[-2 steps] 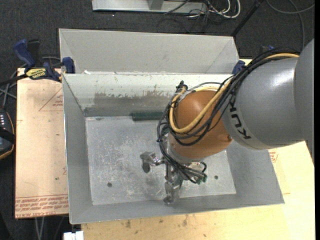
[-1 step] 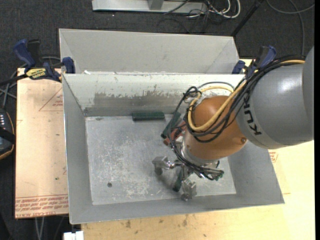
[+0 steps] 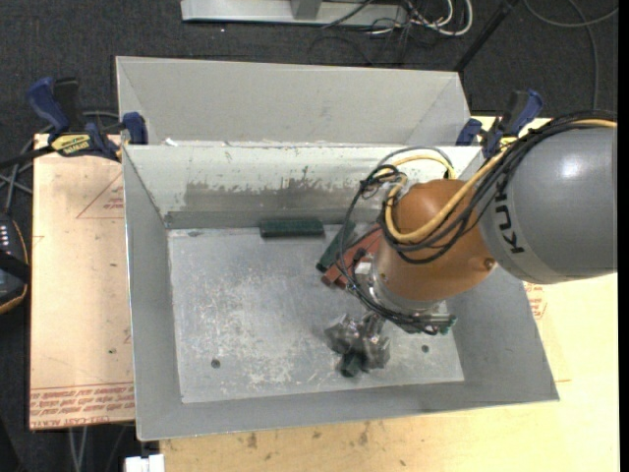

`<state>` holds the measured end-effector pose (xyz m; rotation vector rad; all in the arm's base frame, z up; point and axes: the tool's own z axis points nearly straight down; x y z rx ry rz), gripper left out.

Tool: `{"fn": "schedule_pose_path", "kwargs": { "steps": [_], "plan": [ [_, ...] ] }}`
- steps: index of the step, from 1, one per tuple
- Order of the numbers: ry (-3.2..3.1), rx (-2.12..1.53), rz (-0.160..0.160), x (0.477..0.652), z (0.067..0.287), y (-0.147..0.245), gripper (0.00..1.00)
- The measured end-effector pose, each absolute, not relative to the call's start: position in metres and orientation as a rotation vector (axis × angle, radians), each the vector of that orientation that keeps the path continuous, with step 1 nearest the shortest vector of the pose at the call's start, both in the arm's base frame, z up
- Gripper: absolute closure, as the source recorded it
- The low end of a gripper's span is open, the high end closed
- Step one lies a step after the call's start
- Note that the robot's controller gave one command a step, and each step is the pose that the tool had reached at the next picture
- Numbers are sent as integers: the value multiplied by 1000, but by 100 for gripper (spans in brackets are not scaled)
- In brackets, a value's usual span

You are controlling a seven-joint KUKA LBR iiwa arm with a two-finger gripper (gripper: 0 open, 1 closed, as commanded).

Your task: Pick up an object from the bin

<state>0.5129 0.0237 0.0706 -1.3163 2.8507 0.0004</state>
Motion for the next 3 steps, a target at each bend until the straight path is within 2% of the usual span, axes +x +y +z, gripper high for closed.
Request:
{"fn": "schedule_pose_path", "kwargs": {
  "steps": [2, 3],
  "plan": [
    [2853, -1317, 4, 512, 74, 24, 100],
    [2857, -1318, 7, 510, 92, 25, 100]
  ]
}}
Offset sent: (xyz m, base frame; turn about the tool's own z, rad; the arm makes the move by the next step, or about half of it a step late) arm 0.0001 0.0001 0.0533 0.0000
